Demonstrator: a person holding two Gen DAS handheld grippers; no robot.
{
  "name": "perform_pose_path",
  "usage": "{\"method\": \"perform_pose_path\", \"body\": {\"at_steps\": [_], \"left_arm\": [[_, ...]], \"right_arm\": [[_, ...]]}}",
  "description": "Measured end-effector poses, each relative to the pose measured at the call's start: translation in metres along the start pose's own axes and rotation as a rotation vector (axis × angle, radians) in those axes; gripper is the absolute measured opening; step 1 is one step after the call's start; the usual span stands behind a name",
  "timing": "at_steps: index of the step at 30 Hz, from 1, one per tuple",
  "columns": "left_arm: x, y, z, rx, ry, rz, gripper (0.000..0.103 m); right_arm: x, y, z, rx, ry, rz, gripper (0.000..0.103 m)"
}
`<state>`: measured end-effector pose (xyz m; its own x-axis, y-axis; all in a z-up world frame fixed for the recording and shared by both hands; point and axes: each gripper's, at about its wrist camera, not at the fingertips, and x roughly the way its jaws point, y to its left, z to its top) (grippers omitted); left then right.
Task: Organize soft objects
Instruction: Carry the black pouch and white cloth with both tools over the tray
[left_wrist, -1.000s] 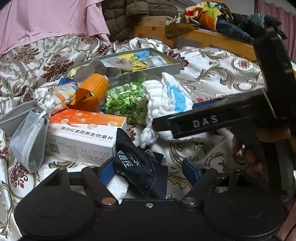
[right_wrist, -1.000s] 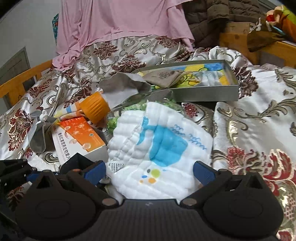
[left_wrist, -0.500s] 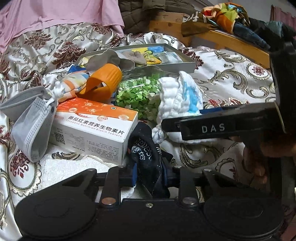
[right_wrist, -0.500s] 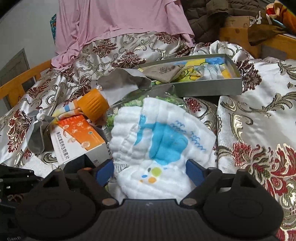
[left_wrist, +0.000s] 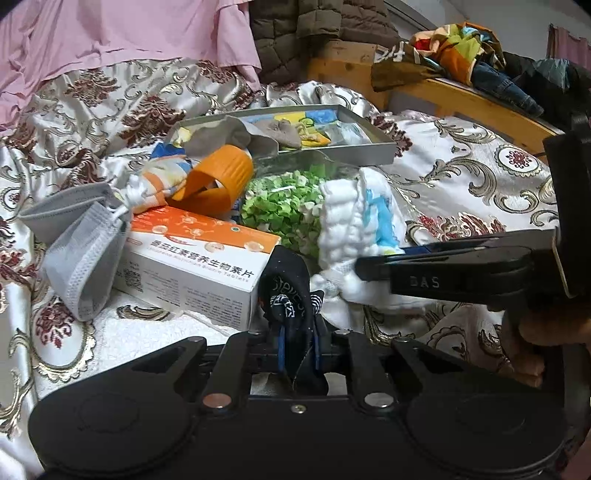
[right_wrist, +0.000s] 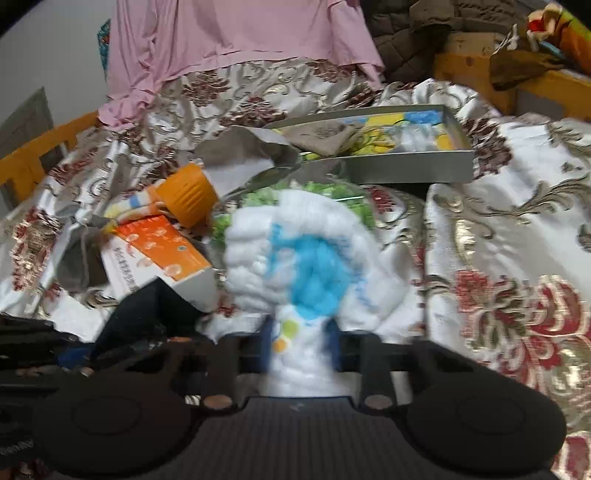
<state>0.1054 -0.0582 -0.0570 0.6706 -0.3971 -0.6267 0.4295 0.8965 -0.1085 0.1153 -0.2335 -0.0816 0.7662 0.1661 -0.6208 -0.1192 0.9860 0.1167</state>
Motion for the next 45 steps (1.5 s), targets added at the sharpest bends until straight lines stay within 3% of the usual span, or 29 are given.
{"method": "perform_pose_path", "body": {"at_steps": [11,18,27,35,45], "left_arm": [[-0.029,-0.005,0.009,-0.012,-0.084,0.018,0.012],[-0.055,-0.009,0.027,-0.029,-0.17,0.027,0.011],[-0.068,-0.002,0.076,-0.075,-0.251,0.037,0.011],[-0.031,0.017,0.151,-0.097,-0.294,0.044,0.011],[0.075,0.048,0.232,-0.191,-0.313,0.019,0.011]], "right_arm": [[-0.034,0.003,-0.001,0.008,-0.069,0.026,0.016],[-0.071,0.011,0.003,-0.028,-0.197,0.032,0.016],[-0.099,0.004,0.029,-0.024,-0.345,0.045,0.016],[-0.073,-0.021,0.09,-0.036,-0.351,0.06,0.016],[0.006,-0.05,0.179,-0.152,-0.332,-0.038,0.016]]}}
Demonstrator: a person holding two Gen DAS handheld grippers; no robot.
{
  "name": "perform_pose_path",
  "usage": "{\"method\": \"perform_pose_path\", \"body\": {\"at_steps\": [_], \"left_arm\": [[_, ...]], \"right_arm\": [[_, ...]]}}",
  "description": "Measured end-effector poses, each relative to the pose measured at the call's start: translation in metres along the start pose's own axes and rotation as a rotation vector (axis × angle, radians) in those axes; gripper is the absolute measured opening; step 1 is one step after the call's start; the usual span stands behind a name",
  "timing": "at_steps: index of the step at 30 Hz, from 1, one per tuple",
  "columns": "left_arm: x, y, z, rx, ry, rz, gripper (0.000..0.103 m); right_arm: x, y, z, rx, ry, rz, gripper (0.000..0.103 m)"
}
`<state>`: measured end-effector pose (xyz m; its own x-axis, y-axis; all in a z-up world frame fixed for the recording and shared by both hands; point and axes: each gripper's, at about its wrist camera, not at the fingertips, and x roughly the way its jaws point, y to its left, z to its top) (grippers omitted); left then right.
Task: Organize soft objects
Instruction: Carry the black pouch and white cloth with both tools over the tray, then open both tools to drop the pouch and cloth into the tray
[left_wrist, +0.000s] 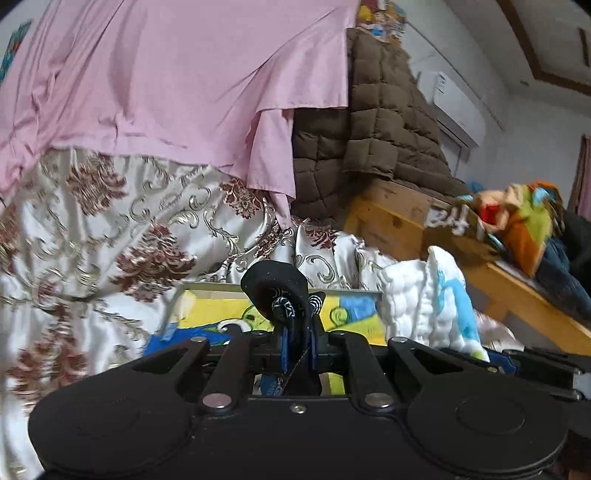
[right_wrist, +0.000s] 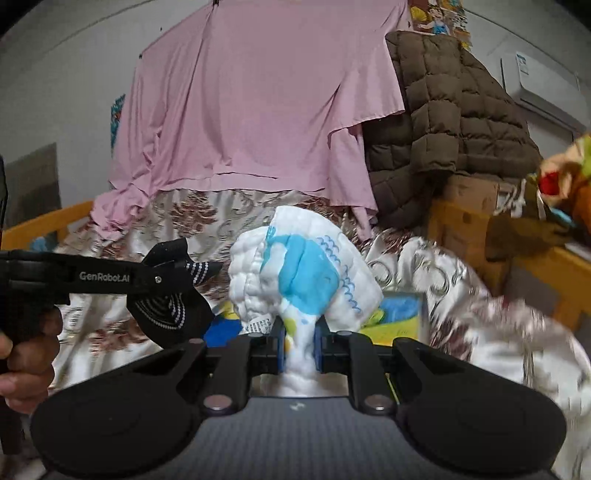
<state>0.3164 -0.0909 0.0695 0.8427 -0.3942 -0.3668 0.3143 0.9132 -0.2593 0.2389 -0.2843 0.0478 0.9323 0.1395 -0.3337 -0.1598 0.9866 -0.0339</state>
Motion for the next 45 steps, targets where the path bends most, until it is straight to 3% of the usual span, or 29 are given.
{"method": "perform_pose_path", "body": {"at_steps": [8,16,35,43,45], "left_arm": [[0.086,0.005,0.008,0.008,0.024,0.041,0.011],[0.13,0.008,-0.002,0.023,0.093,0.074,0.011],[0.155,0.015,-0.021,-0.02,0.215,0.12,0.012],[0.15,0.013,-0.016,-0.021,0.206,0.126,0.019],[0.147,0.012,-0.015,-0.021,0.204,0.131,0.026]], "right_arm": [[0.074,-0.024,0.003,-0.061,0.056,-0.053,0.016],[0.114,-0.029,-0.008,-0.11,0.134,-0.061,0.016],[0.131,-0.033,-0.015,-0.077,0.189,-0.077,0.024],[0.126,-0.034,-0.012,-0.077,0.186,-0.089,0.034],[0.124,-0.034,-0.011,-0.076,0.188,-0.09,0.038]]}}
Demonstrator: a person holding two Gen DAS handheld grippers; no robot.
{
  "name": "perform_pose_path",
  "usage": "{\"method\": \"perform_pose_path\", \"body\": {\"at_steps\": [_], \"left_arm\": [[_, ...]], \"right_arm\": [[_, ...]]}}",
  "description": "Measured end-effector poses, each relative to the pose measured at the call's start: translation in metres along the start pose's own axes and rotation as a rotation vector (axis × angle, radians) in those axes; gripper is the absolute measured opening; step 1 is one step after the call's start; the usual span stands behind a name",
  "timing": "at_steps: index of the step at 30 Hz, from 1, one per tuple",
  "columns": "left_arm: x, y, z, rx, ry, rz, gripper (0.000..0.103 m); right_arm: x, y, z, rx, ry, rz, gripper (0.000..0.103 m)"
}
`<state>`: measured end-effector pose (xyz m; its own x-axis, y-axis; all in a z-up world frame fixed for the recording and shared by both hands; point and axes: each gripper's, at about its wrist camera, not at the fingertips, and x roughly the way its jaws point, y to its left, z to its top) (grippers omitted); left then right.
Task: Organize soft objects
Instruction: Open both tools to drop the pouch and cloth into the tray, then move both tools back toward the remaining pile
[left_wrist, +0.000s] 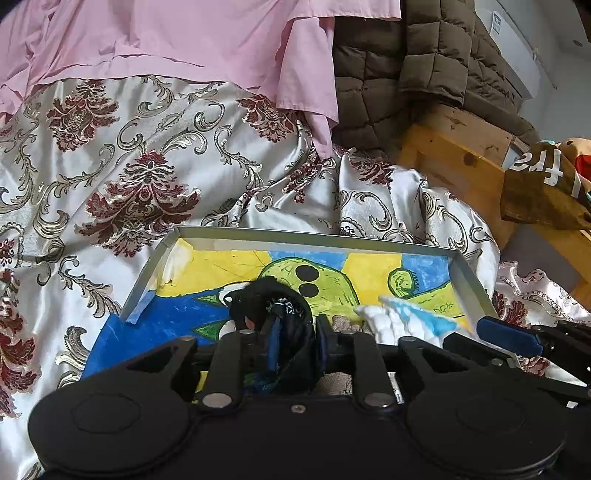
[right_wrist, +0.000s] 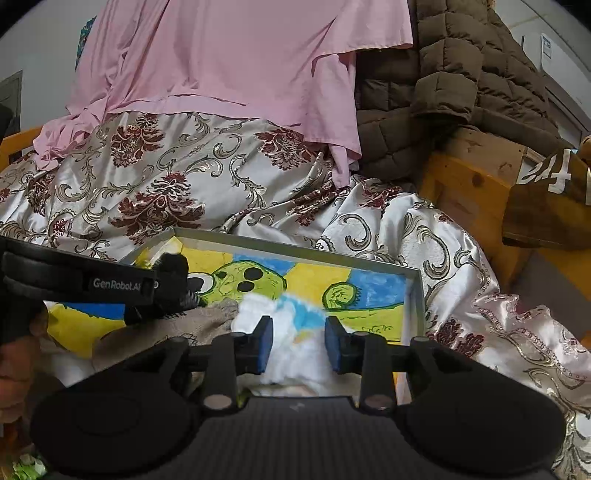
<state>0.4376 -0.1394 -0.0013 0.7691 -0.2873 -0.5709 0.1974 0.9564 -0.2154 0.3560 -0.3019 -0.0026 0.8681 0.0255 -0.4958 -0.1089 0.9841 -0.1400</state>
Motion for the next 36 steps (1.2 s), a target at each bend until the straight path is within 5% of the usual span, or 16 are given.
{"method": "perform_pose_path", "body": {"at_steps": [17,26,36], "left_arm": [[-0.089,0.003,0.012,-0.02,-0.114,-0.007,0.069],[-0.171,0.001,0.006,0.019,-0.213,-0.023,0.082],[-0.257,0.012,-0.02,0.06,-0.298,-0.028,0.091]], "right_arm": [[-0.085,0.001,0.026,0.005,-0.082,-0.027,0.085],[-0.156,0.017,0.041,0.0,-0.161,-0.026,0.099],[-0.227,0.047,0.038,-0.008,-0.238,-0.023,0.103]]}}
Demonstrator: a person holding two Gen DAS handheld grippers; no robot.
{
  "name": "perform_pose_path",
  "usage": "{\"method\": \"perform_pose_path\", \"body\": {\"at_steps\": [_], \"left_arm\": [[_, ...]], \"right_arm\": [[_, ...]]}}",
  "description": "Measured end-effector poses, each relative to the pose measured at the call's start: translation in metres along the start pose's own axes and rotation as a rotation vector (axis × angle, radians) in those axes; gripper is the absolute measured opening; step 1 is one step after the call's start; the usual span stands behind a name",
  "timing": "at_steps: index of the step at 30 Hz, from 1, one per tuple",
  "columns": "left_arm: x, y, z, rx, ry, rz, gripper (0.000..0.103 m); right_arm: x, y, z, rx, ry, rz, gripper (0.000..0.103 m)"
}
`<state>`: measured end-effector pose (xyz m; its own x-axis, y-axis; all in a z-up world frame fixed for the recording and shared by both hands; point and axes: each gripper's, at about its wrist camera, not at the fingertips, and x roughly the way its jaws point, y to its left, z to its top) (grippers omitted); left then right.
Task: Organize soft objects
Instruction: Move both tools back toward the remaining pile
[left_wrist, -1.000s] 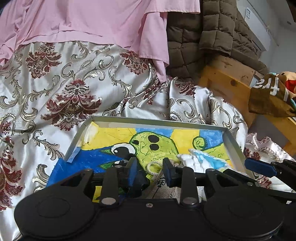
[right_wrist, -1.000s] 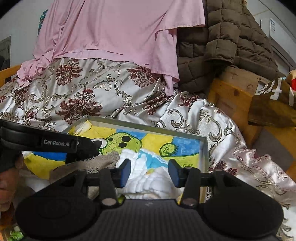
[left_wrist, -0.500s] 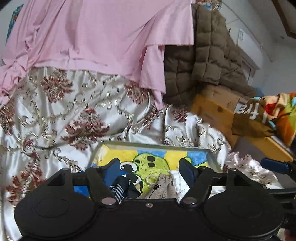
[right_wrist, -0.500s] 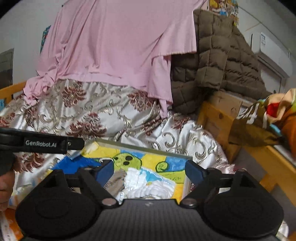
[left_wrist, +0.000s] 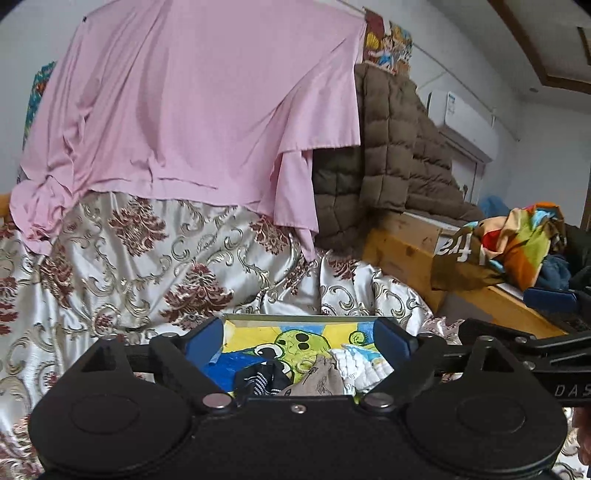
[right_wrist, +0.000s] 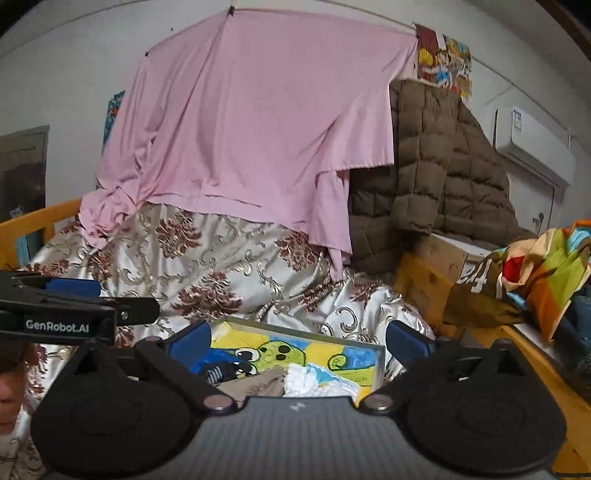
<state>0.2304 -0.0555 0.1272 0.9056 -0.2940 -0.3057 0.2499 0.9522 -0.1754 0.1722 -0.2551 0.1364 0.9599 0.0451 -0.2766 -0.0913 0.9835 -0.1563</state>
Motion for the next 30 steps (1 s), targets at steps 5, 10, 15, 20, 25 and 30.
{"method": "perform_pose_path", "body": {"at_steps": [5,10,15,20,25,30], "left_arm": [[-0.036,0.007,-0.006,0.018,-0.025,0.0,0.097],[-0.066,0.013,-0.014,0.027,-0.037,-0.001,0.1],[-0.094,0.018,-0.025,0.05,-0.039,0.001,0.102],[-0.12,0.025,-0.042,0.062,-0.022,0.005,0.102],[-0.141,0.03,-0.06,0.124,-0.009,0.01,0.102],[-0.157,0.037,-0.073,0.175,0.016,0.009,0.102]], "right_arm": [[-0.029,0.017,-0.003,-0.015,-0.025,-0.016,0.103],[-0.054,0.029,-0.006,0.009,-0.041,-0.004,0.103],[-0.076,0.044,-0.011,0.006,-0.055,-0.003,0.103],[-0.096,0.061,-0.018,0.009,-0.063,0.004,0.103],[-0.112,0.077,-0.028,0.018,-0.065,0.014,0.103],[-0.117,0.086,-0.038,0.021,-0.05,0.017,0.103]]}}
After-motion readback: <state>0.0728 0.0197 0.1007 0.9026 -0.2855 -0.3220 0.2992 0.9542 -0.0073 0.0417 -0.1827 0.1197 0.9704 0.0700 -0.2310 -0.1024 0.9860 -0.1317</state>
